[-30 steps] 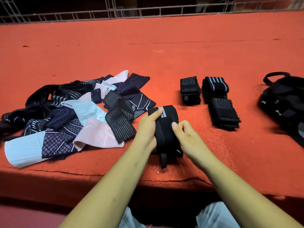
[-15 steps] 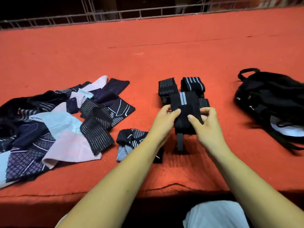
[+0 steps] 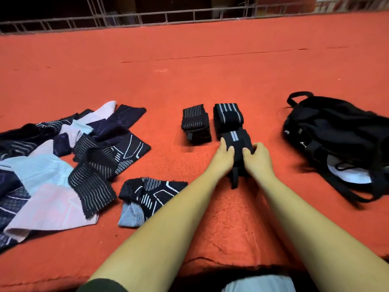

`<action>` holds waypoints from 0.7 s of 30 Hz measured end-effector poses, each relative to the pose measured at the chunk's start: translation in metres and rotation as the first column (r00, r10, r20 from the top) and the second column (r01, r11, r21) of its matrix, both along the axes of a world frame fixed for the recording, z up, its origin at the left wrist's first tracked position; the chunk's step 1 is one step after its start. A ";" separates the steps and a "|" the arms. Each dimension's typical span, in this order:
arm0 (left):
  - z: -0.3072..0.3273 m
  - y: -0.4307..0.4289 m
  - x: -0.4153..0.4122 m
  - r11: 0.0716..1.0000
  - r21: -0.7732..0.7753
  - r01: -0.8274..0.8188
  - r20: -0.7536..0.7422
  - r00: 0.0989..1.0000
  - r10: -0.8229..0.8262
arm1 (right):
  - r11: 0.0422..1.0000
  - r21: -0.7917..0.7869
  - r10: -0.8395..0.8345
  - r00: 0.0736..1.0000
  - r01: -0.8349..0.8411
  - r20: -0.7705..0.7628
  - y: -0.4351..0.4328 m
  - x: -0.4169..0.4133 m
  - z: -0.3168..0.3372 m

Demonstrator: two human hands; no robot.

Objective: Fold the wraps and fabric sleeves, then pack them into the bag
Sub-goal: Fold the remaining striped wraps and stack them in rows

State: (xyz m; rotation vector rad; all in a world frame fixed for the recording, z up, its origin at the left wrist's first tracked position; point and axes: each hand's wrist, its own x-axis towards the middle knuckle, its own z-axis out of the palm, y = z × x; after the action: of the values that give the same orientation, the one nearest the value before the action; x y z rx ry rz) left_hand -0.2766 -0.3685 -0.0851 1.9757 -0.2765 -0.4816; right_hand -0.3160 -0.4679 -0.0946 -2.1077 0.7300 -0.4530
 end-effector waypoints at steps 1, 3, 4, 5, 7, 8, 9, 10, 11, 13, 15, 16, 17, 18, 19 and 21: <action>-0.003 -0.001 -0.002 1.000 -0.027 -0.004 -0.003 1.000 0.004 | 1.000 0.028 0.004 1.000 -0.004 -0.002 0.000 0.002 -0.002; -0.005 0.001 -0.003 0.999 -0.050 0.004 0.002 1.000 -0.004 | 1.000 0.026 0.001 1.000 -0.001 -0.012 -0.003 0.001 0.000; -0.002 0.003 -0.002 0.999 -0.047 0.007 0.006 1.000 -0.006 | 1.000 -0.004 -0.010 1.000 0.010 -0.012 -0.004 0.000 0.003; 0.000 0.007 0.001 0.998 -0.056 0.000 0.006 1.000 0.000 | 0.998 -0.053 -0.032 0.999 0.032 -0.002 -0.004 -0.001 0.008; 0.009 0.021 0.008 0.993 -0.117 -0.022 0.014 1.000 0.024 | 0.984 -0.164 -0.059 0.996 0.069 0.068 -0.001 -0.005 0.023; 0.016 0.033 0.011 0.988 -0.149 -0.048 0.037 0.998 0.054 | 0.975 -0.214 -0.041 0.991 0.067 0.124 0.005 -0.006 0.032; 0.022 0.047 0.014 0.980 -0.183 -0.082 0.055 0.994 0.093 | 0.967 -0.251 -0.005 0.984 0.050 0.177 0.014 -0.007 0.041; 0.029 0.063 0.016 0.968 -0.225 -0.114 0.059 0.990 0.130 | 0.960 -0.279 0.044 0.975 0.019 0.217 0.025 -0.005 0.049; 0.035 0.082 0.018 0.952 -0.271 -0.143 0.058 0.985 0.165 | 0.953 -0.303 0.101 0.965 -0.025 0.241 0.039 -0.001 0.055; 0.046 0.127 0.021 0.924 -0.330 -0.195 0.096 0.967 0.238 | 0.938 -0.315 0.227 0.943 -0.145 0.242 0.075 0.009 0.060; 0.053 0.179 0.022 0.907 -0.341 -0.247 0.154 0.937 0.313 | 0.917 -0.285 0.343 0.915 -0.278 0.212 0.119 0.020 0.062; 0.055 0.207 0.021 0.900 -0.333 -0.281 0.179 0.918 0.353 | 0.903 -0.270 0.393 0.898 -0.335 0.197 0.141 0.025 0.061; 0.055 0.236 0.020 0.895 -0.308 -0.323 0.211 0.894 0.396 | 0.886 -0.256 0.438 0.880 -0.388 0.182 0.163 0.031 0.060; 0.055 0.266 0.018 0.889 -0.275 -0.365 0.245 0.868 0.432 | 0.867 -0.240 0.480 0.862 -0.436 0.165 0.185 0.036 0.060; 0.054 0.296 0.016 0.881 -0.248 -0.404 0.274 0.843 0.464 | 0.846 -0.226 0.520 0.841 -0.483 0.147 0.208 0.041 0.060; 0.052 0.354 0.009 0.854 -0.207 -0.477 0.323 0.790 0.520 | 0.802 -0.207 0.589 0.800 -0.561 0.113 0.251 0.051 0.060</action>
State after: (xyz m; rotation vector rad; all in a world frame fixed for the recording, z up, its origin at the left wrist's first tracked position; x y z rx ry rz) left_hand -0.2678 -0.0142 -0.0332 1.9165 0.0001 0.2539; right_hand -0.2654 -0.2164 -0.0343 -2.2729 -0.0786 -0.3518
